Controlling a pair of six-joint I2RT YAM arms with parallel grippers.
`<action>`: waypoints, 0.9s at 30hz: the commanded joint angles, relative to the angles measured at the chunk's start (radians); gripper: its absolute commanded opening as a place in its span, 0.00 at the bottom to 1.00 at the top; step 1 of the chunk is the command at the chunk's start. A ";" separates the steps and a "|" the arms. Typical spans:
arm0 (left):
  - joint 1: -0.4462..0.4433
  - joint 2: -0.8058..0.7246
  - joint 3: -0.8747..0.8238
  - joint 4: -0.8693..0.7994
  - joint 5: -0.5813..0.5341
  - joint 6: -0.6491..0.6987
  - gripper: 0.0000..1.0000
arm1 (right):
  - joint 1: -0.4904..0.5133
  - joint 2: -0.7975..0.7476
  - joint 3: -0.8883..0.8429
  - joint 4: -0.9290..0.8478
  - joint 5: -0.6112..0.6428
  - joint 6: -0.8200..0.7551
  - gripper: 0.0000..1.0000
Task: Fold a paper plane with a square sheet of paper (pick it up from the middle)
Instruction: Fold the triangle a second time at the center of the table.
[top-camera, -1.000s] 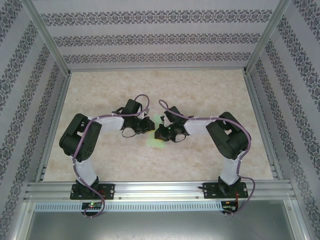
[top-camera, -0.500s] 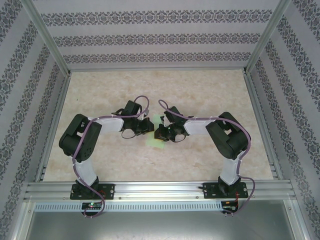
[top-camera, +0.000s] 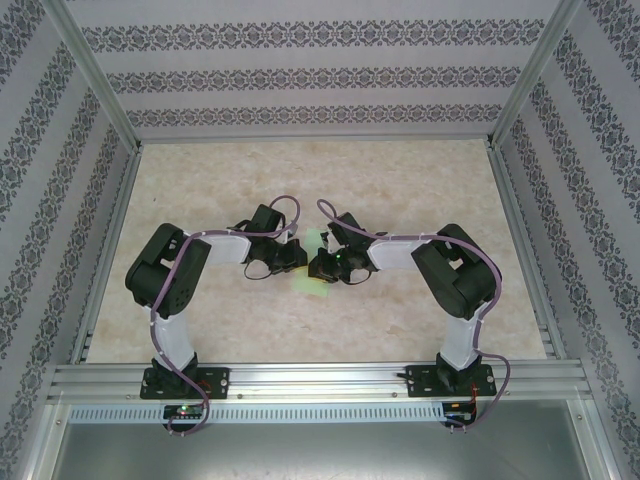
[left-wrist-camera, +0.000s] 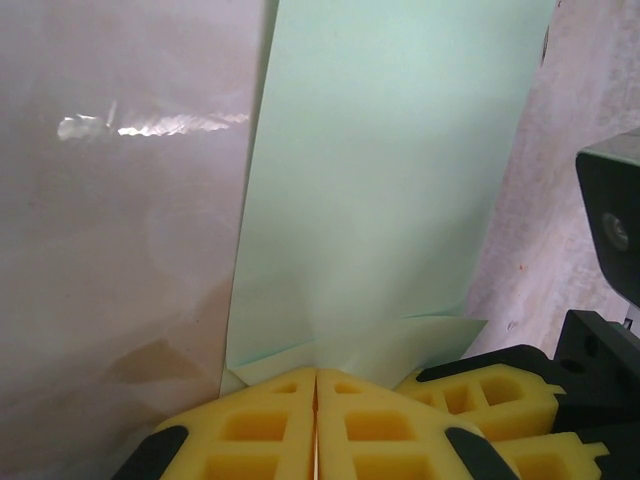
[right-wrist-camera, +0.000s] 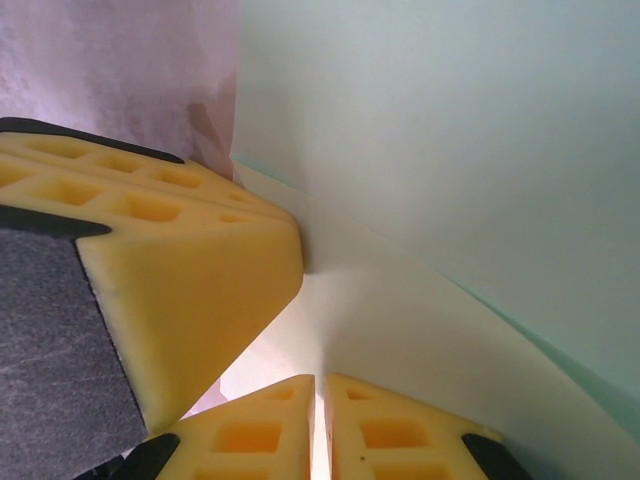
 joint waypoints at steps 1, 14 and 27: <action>-0.014 0.042 -0.003 -0.035 -0.063 0.010 0.10 | 0.019 -0.019 0.004 -0.056 0.028 -0.031 0.13; -0.014 0.032 -0.017 -0.027 -0.092 -0.002 0.08 | 0.020 -0.035 -0.047 -0.054 0.048 -0.021 0.08; -0.014 0.041 0.001 -0.066 -0.127 0.003 0.06 | 0.011 -0.060 -0.099 -0.028 0.011 -0.022 0.09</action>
